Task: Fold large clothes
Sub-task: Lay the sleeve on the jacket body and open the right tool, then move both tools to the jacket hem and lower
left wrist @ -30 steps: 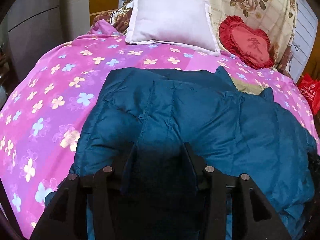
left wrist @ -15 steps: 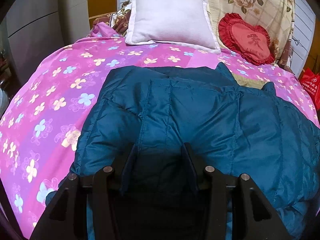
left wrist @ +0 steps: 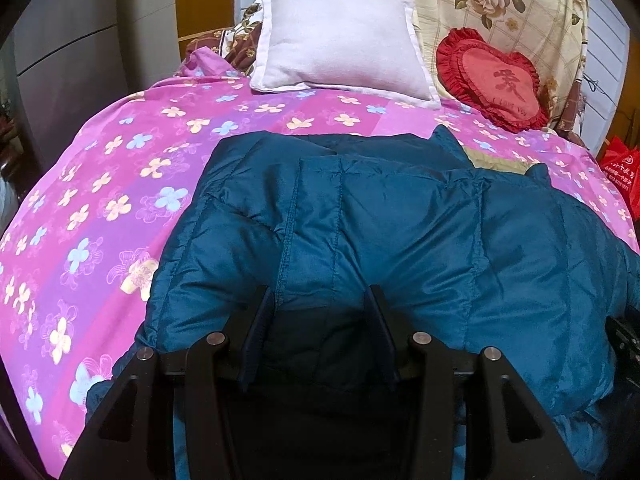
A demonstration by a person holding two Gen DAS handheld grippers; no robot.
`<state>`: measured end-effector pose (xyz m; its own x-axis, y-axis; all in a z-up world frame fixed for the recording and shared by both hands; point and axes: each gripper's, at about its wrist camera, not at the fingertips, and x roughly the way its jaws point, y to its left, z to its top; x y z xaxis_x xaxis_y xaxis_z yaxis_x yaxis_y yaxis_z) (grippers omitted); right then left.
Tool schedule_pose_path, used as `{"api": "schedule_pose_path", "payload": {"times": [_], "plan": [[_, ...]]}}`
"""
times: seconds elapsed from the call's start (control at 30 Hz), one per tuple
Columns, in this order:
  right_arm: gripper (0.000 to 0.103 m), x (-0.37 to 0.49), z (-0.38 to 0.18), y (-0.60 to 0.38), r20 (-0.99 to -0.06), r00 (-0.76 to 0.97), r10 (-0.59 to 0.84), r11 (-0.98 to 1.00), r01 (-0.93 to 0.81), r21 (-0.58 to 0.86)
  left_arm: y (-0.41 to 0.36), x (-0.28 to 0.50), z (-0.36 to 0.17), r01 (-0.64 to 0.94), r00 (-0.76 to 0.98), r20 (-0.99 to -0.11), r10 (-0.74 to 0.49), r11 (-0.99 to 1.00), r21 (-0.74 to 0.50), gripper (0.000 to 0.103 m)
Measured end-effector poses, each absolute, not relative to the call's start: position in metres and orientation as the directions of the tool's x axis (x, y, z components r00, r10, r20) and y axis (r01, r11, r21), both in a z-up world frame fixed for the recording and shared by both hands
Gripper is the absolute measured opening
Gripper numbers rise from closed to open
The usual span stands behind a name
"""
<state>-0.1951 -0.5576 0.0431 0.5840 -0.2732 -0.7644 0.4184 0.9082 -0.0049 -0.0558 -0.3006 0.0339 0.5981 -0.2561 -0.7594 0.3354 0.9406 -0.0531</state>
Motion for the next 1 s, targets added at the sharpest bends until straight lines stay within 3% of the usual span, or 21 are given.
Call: {"api": "schedule_pose_path", "payload": {"times": [0.2,0.33,0.43,0.57,0.83,1.0], "plan": [[0.091,-0.224,0.068,-0.556,-0.749,0.602,-0.276,0.904,0.427,0.009,-0.301,-0.056,0.034,0.335,0.599,-0.759,-0.255,0.941,-0.052,0.028],[0.091,-0.25,0.079,-0.568,-0.719,0.6,-0.35,0.889,0.454,-0.054,-0.301,-0.056,0.033,0.334,0.605,-0.756,-0.25,0.942,-0.045,0.028],[0.091,-0.255,0.064,-0.591,-0.759,0.542,-0.361,0.867,0.495,-0.06,-0.304,-0.056,0.032,0.334,0.61,-0.753,-0.246,0.942,-0.038,0.032],[0.092,-0.254,0.041,-0.612,-0.797,0.534,-0.284,0.851,0.523,0.046,-0.305,-0.059,0.033,0.34,0.617,-0.75,-0.239,0.94,-0.019,0.033],[0.093,-0.285,0.073,-0.586,-0.742,0.578,-0.339,0.837,0.545,0.042,-0.282,-0.081,0.056,0.36,0.63,-0.735,-0.252,0.933,-0.011,0.033],[0.093,-0.301,0.082,-0.574,-0.765,0.582,-0.276,0.831,0.544,0.114,-0.261,-0.107,0.072,0.388,0.64,-0.72,-0.268,0.922,0.002,0.033]]}}
